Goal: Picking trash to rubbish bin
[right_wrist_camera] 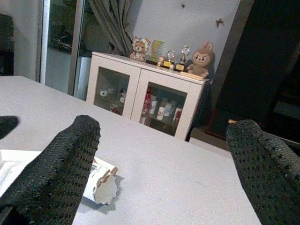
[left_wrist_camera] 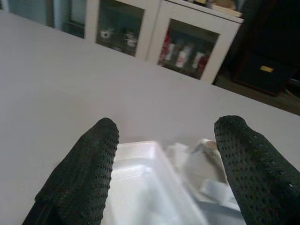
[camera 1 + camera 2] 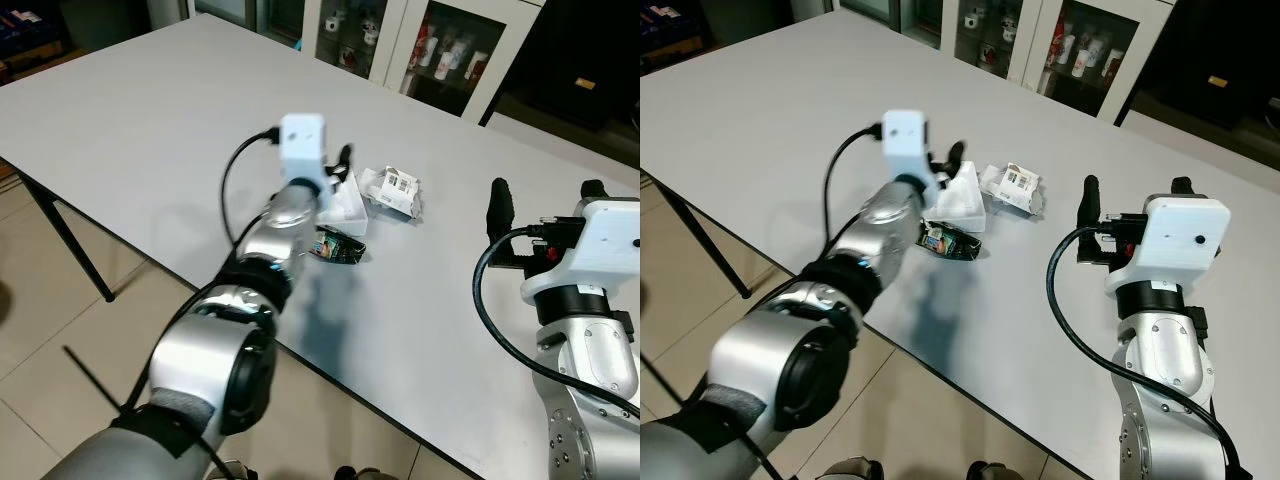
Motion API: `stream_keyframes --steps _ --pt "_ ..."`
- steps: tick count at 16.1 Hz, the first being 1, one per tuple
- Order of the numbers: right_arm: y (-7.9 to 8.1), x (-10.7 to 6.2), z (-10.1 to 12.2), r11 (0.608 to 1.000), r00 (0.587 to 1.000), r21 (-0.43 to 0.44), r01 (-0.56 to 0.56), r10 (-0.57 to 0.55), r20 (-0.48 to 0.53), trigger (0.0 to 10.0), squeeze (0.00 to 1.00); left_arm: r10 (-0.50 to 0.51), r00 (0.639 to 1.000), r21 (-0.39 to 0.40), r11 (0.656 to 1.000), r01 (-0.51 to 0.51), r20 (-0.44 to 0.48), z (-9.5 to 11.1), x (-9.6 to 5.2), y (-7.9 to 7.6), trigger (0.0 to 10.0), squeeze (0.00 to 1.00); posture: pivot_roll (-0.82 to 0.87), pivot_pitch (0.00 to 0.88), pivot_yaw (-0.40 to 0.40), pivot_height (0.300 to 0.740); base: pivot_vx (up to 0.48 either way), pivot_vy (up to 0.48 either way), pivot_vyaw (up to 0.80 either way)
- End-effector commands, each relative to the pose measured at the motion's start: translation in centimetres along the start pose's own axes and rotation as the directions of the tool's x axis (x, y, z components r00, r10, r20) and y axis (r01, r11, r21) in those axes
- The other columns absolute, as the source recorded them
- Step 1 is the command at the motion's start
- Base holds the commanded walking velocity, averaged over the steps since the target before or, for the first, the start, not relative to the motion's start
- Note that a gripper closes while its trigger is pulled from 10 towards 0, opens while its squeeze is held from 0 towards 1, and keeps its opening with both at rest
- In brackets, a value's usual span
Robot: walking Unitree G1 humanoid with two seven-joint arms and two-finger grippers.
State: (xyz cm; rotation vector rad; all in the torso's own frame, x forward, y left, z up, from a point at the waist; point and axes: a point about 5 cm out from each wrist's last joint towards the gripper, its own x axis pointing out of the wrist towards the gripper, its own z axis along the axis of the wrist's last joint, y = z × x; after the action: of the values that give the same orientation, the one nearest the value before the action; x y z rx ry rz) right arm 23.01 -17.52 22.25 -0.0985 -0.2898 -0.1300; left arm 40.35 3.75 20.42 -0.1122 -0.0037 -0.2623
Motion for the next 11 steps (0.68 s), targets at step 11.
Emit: stream_keyframes --steps 11 --pt "0.2 -0.1 0.2 1.0 1.0 0.004 0.015 -0.015 -0.003 10.0 0.0 -0.005 0.98 -0.057 0.998 -0.006 -0.201 -4.6 -1.1 -1.2 10.0 0.0 0.02 0.121 -0.099 0.74 0.0 0.0 0.0"
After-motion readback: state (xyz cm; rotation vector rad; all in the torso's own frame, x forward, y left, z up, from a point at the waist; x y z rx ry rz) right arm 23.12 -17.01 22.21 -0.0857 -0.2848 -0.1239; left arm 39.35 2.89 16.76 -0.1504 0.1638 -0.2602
